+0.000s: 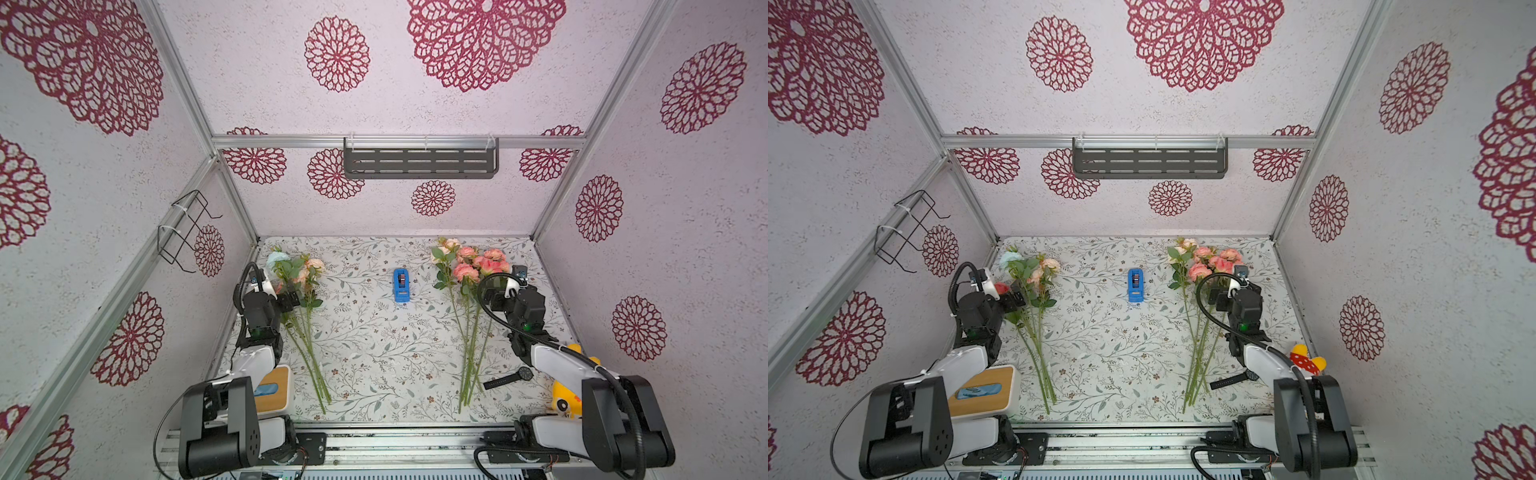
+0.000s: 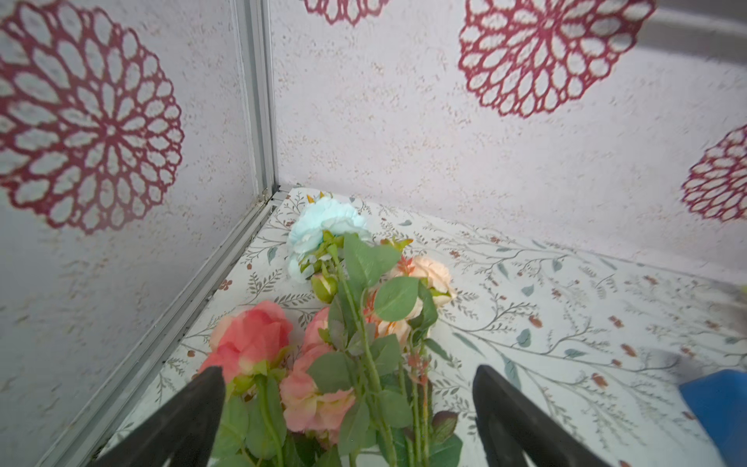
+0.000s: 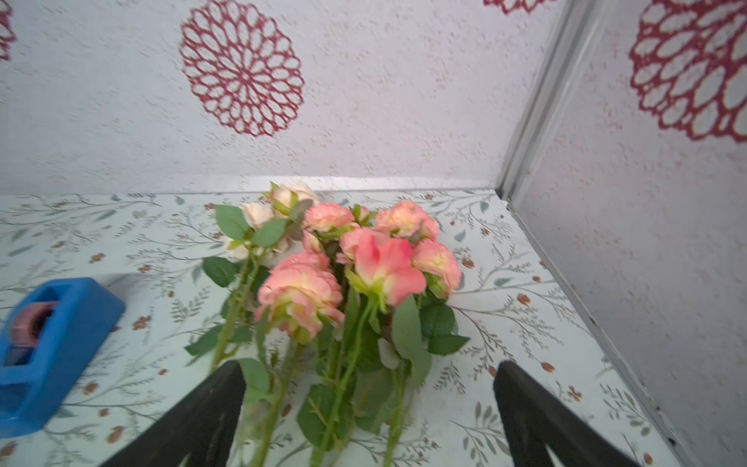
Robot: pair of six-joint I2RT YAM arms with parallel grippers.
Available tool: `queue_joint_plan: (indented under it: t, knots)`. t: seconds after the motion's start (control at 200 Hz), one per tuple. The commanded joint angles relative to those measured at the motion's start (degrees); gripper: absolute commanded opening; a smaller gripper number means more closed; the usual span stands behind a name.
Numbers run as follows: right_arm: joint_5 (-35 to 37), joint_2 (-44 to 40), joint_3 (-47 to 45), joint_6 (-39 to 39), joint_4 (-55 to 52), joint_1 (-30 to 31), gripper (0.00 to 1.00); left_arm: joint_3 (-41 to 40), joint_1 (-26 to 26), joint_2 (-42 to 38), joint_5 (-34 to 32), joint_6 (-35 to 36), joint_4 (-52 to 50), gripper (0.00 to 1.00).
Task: Wrap bouquets with tape
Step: Gather the flowers at the center of the board.
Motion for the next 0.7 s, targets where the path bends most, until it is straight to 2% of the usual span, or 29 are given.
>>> queue_joint_plan:
  t: [0.0,0.04,0.105,0.195,0.305,0.515,0.695]
  knots:
    - [1.0,-1.1,4.1,1.9,-12.2,7.1,0.99,4.5,-0.4,-3.8,1.3,-9.1,-14.5,0.98]
    - [1.3,-0.2,6.3,3.1,-14.8,9.9,0.99,7.4,-0.2,-4.5,0.0,-14.7,-21.8,0.98]
    - [1.2,2.3,10.3,5.7,-18.4,14.5,0.99,11.7,-0.1,-4.6,2.3,-19.6,-33.2,0.98]
    - [0.4,7.5,15.6,10.5,-20.9,20.3,0.99,14.3,0.0,-4.7,4.9,-24.6,-41.2,0.98]
    - [0.6,17.4,23.3,11.9,-22.6,28.3,0.99,15.1,0.2,-5.6,1.9,-28.5,-49.3,0.98]
    - [-1.1,37.3,43.6,4.7,-26.8,40.5,0.99,12.8,0.3,-4.8,6.6,-32.6,-52.5,0.98]
    - [-9.9,51.1,61.4,0.2,-31.8,46.4,0.99,13.7,1.7,-3.6,6.2,-30.4,-56.6,0.99]
